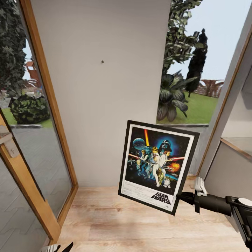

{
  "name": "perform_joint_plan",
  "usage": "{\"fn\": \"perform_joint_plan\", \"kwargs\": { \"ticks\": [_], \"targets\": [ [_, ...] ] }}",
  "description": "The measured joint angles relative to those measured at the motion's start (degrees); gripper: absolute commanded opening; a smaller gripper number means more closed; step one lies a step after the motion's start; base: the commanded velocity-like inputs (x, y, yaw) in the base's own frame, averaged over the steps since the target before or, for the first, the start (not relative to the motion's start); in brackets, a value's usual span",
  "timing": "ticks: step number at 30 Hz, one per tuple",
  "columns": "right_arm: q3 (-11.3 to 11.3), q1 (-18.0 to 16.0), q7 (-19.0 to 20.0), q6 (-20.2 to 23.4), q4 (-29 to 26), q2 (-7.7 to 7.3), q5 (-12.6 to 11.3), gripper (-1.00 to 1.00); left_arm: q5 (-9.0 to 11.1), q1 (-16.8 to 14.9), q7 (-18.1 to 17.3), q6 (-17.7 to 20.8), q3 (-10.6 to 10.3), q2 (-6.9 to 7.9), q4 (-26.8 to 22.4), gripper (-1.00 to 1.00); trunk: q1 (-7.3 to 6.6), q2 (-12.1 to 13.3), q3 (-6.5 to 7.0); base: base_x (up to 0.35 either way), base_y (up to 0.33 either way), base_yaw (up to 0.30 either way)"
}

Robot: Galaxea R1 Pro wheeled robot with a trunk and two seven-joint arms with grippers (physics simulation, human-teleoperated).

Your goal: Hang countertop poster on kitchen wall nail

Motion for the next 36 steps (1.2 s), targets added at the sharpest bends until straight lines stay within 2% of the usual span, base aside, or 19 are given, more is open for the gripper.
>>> {"fn": "perform_joint_plan", "kwargs": {
  "ticks": [20,24,26,28,29,30,36],
  "targets": [
    [0.1,0.0,0.1,0.0,0.0,0.00,0.0,-1.00,0.0,0.0,0.0,0.0,0.0,0.00,0.0,1.00,0.00,0.0,0.00,0.336,0.000,0.000],
    [0.1,0.0,0.1,0.0,0.0,0.00,0.0,-1.00,0.0,0.0,0.0,0.0,0.0,0.00,0.0,1.00,0.02,0.0,0.00,0.159,0.000,0.000],
    [0.5,0.0,0.1,0.4,-0.2,0.24,-0.1,-1.00,1.9,1.5,0.0,-0.1,0.0,-0.04,0.1,1.00,0.03,0.0,0.00,0.010,0.000,0.000],
    [1.4,-0.1,0.0,0.7,-1.1,0.78,-0.1,-1.00,5.8,3.2,0.1,-0.2,0.0,-0.02,0.1,1.00,0.03,0.0,0.00,0.003,0.000,0.000],
    [3.4,-1.0,0.0,9.6,-8.3,2.20,-0.2,-1.00,15.0,6.3,0.0,-0.2,0.3,-0.13,0.1,1.00,0.04,0.0,0.00,0.000,0.000,0.000],
    [4.5,-2.1,0.0,12.1,-11.3,2.37,-0.2,-1.00,15.9,7.1,0.0,-0.3,-0.1,-0.15,0.1,1.00,0.02,0.0,0.00,0.000,0.000,0.000],
    [8.6,-7.9,-0.1,18.5,-14.1,2.55,-0.2,-1.00,16.9,7.9,0.0,-0.3,-0.1,-0.17,0.1,1.00,0.03,0.0,0.01,0.000,0.000,0.000]
  ]
}}
